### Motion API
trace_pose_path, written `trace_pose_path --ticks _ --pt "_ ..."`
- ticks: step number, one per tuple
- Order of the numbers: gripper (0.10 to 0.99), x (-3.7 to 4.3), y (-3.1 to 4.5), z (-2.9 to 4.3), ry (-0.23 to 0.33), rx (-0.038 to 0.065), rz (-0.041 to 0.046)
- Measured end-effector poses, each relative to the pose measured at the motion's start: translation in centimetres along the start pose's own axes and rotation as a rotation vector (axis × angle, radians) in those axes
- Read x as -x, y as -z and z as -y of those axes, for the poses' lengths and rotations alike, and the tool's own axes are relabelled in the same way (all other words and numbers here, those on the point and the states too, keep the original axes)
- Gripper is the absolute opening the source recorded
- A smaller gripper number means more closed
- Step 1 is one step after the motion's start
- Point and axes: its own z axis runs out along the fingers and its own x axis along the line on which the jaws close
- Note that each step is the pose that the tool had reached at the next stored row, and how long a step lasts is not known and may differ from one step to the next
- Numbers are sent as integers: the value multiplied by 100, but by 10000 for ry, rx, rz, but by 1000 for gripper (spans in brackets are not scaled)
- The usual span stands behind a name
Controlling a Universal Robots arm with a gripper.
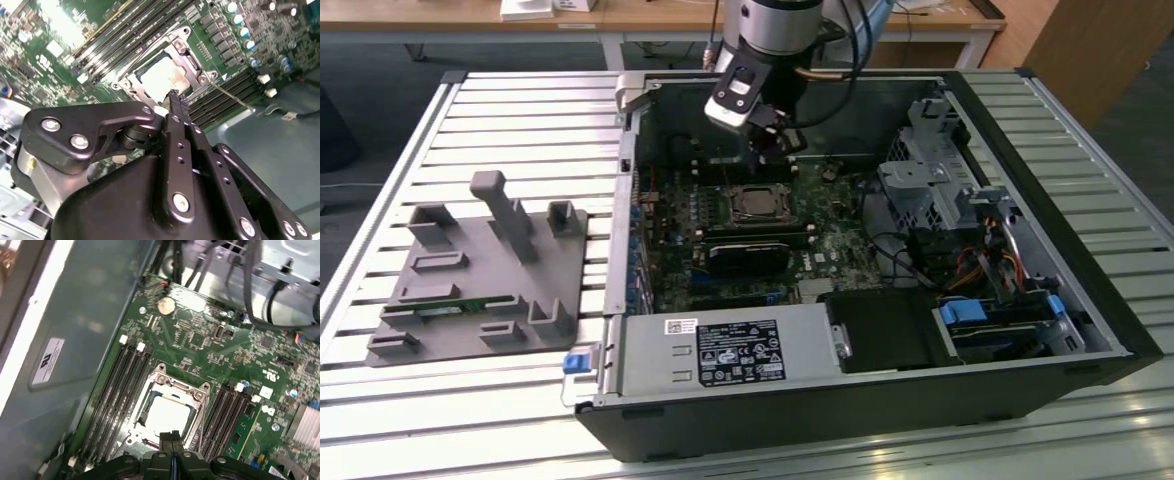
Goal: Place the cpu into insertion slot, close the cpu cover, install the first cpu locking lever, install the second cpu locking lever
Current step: 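Install the first cpu locking lever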
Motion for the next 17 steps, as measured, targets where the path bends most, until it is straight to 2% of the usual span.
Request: trace_pose_path --ticks 17 --pt "110 0 0 0 3048 -94 -1"
